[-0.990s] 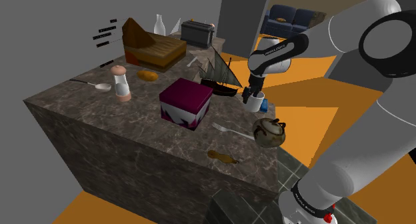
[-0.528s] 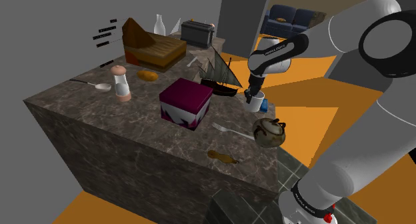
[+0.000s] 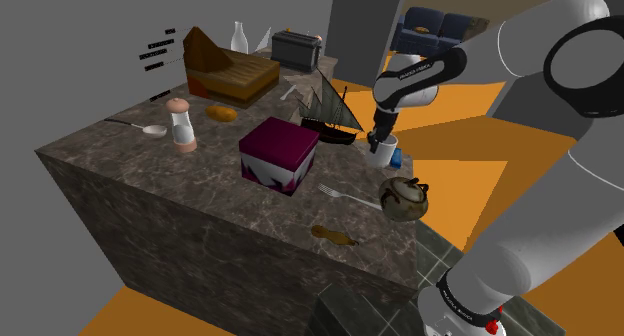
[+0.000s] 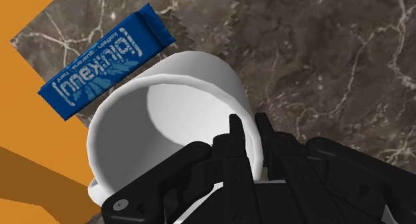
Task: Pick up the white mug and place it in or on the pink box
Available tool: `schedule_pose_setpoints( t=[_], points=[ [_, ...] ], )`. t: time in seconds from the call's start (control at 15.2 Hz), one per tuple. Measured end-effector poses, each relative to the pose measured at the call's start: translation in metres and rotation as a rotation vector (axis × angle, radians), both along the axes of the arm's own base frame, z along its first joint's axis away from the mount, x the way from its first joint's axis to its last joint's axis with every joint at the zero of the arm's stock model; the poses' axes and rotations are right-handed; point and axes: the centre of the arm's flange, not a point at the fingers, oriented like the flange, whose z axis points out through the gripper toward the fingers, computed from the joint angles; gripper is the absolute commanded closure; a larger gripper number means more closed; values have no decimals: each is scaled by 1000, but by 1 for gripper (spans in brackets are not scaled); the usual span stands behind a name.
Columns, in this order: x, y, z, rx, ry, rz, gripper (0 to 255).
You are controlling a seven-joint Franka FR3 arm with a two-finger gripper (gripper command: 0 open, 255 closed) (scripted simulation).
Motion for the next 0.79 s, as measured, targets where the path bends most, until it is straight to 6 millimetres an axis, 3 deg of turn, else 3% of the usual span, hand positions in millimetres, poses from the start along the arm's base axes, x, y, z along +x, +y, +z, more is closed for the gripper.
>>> schedule_pose_setpoints(
  t=[0.79],
  points=[
    [0, 0, 62, 0, 0, 0, 255]
  ],
)
